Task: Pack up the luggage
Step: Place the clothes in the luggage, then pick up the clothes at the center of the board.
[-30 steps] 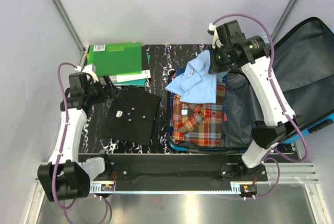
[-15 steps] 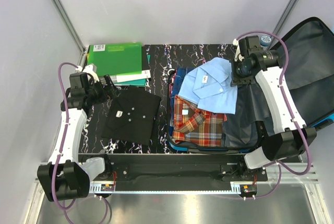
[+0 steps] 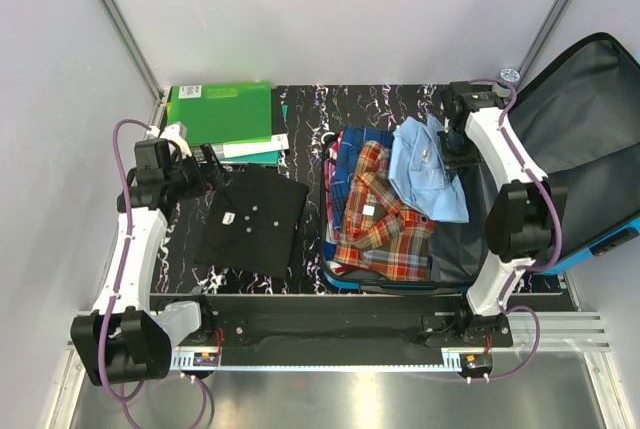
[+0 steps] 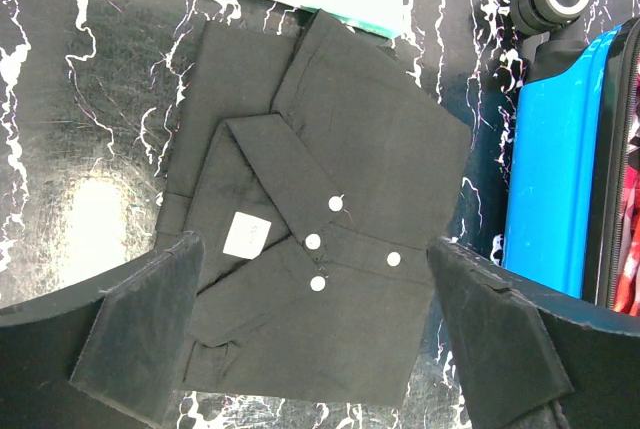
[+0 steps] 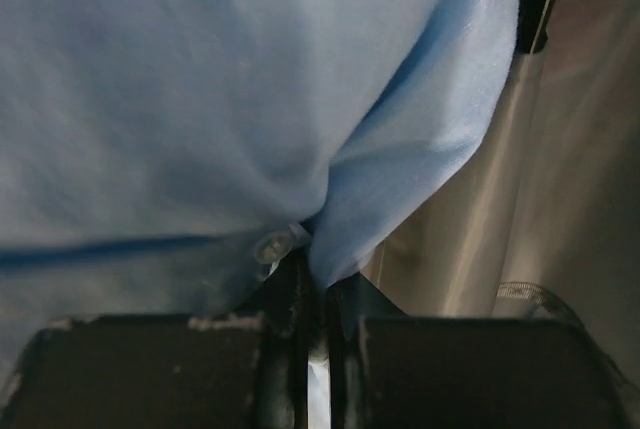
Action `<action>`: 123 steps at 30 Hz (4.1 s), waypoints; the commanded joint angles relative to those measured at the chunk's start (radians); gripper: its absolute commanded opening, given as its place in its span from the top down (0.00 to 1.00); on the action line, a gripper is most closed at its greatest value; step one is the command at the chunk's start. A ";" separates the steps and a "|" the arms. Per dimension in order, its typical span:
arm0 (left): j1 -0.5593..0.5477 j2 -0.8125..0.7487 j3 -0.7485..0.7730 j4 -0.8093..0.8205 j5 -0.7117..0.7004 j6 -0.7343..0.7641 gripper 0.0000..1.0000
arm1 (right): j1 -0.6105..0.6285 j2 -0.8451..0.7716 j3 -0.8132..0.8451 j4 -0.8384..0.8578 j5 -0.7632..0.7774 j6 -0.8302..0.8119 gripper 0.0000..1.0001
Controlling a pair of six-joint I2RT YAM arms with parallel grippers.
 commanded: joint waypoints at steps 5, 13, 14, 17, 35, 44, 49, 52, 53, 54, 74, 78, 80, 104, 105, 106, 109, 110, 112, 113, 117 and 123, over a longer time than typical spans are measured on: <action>-0.006 -0.008 -0.001 0.045 0.024 -0.006 0.01 | -0.019 0.073 -0.004 0.008 0.128 -0.016 1.00; -0.007 -0.008 -0.001 0.045 0.025 -0.007 0.01 | -0.019 0.035 0.011 -0.038 0.166 0.036 0.26; -0.007 -0.008 0.000 0.045 0.025 -0.007 0.01 | -0.019 0.019 0.014 -0.043 0.166 0.043 0.22; -0.007 -0.009 -0.001 0.045 0.022 -0.007 0.01 | -0.019 -0.026 0.031 -0.043 0.136 0.053 0.12; -0.009 -0.014 -0.001 0.045 0.025 -0.007 0.01 | -0.005 -0.283 -0.169 0.359 -0.476 0.270 0.01; -0.013 -0.014 0.000 0.045 0.028 -0.007 0.01 | 0.016 -0.304 -0.404 0.403 -0.453 0.290 0.01; -0.013 -0.014 -0.001 0.045 0.025 -0.007 0.01 | 0.027 -0.312 -0.360 0.405 -0.457 0.302 0.00; -0.013 -0.014 -0.003 0.045 0.025 -0.007 0.01 | 0.039 -0.338 -0.303 0.394 -0.463 0.310 0.00; -0.012 -0.014 -0.001 0.045 0.025 -0.007 0.01 | 0.044 -0.347 -0.265 0.385 -0.461 0.310 0.00; -0.013 -0.014 -0.001 0.045 0.025 -0.007 0.01 | 0.050 -0.358 -0.242 0.376 -0.458 0.307 0.00; -0.015 -0.015 -0.001 0.045 0.016 -0.007 0.01 | 0.750 -0.128 0.013 0.510 -0.438 0.477 0.01; -0.016 -0.023 -0.001 0.044 -0.001 -0.007 0.01 | 0.828 -0.022 0.016 0.579 -0.469 0.540 0.02; -0.015 -0.029 -0.003 0.045 -0.030 -0.007 0.01 | 0.865 0.024 0.014 0.587 -0.432 0.572 0.03; -0.015 -0.015 0.000 0.038 -0.107 -0.003 0.01 | 0.906 0.332 0.004 0.659 -0.095 0.736 0.04; -0.013 -0.014 0.000 0.036 -0.117 -0.001 0.01 | 0.905 0.341 0.013 0.659 -0.078 0.733 0.04; -0.015 -0.014 0.000 0.036 -0.125 0.000 0.01 | 0.908 0.351 0.016 0.661 -0.066 0.728 0.04; -0.015 -0.014 -0.001 0.038 -0.130 0.002 0.01 | 0.908 0.355 0.010 0.659 -0.020 0.721 0.04; -0.015 -0.012 -0.001 0.036 -0.127 0.002 0.01 | 0.906 0.358 0.010 0.659 -0.018 0.716 0.04; -0.015 -0.008 0.000 0.038 -0.119 0.002 0.01 | 0.906 0.374 0.016 0.663 -0.021 0.707 0.05; -0.013 -0.005 0.000 0.036 -0.118 0.000 0.01 | 0.908 0.380 0.022 0.666 -0.026 0.704 0.06; -0.013 -0.006 -0.003 0.036 -0.116 0.002 0.01 | 0.908 0.412 0.031 0.689 -0.088 0.710 0.14; -0.015 -0.008 -0.001 0.036 -0.108 0.000 0.01 | 0.908 0.424 0.033 0.735 -0.118 0.711 0.31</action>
